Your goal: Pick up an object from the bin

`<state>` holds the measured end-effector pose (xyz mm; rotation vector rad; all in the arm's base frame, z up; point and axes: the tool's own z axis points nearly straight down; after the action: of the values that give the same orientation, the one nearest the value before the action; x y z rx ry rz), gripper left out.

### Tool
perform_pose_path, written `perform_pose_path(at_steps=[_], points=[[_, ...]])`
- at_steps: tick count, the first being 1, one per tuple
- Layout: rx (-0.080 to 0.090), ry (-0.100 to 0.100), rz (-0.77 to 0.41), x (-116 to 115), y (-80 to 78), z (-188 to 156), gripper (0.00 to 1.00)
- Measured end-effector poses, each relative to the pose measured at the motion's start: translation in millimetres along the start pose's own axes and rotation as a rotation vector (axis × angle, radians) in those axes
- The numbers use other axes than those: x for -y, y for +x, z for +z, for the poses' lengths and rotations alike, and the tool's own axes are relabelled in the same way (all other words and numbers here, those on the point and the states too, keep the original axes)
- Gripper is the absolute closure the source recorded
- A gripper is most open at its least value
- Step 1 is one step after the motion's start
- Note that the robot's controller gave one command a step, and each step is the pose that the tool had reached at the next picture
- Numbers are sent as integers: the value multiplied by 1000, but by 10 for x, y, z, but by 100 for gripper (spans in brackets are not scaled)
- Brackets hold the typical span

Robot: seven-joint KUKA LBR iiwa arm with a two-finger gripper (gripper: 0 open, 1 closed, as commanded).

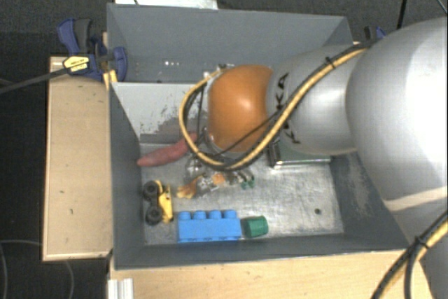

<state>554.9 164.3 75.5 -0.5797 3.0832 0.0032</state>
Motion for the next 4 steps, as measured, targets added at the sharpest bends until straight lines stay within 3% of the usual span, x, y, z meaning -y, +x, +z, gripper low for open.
perform_pose_path(at_steps=[1, 2, 4], points=[[-11, -1, 2, -2, 24, -195, 100], [-1, 1, 3, 1, -5, -358, 100], [-1, 1, 6, 1, -7, -484, 100]])
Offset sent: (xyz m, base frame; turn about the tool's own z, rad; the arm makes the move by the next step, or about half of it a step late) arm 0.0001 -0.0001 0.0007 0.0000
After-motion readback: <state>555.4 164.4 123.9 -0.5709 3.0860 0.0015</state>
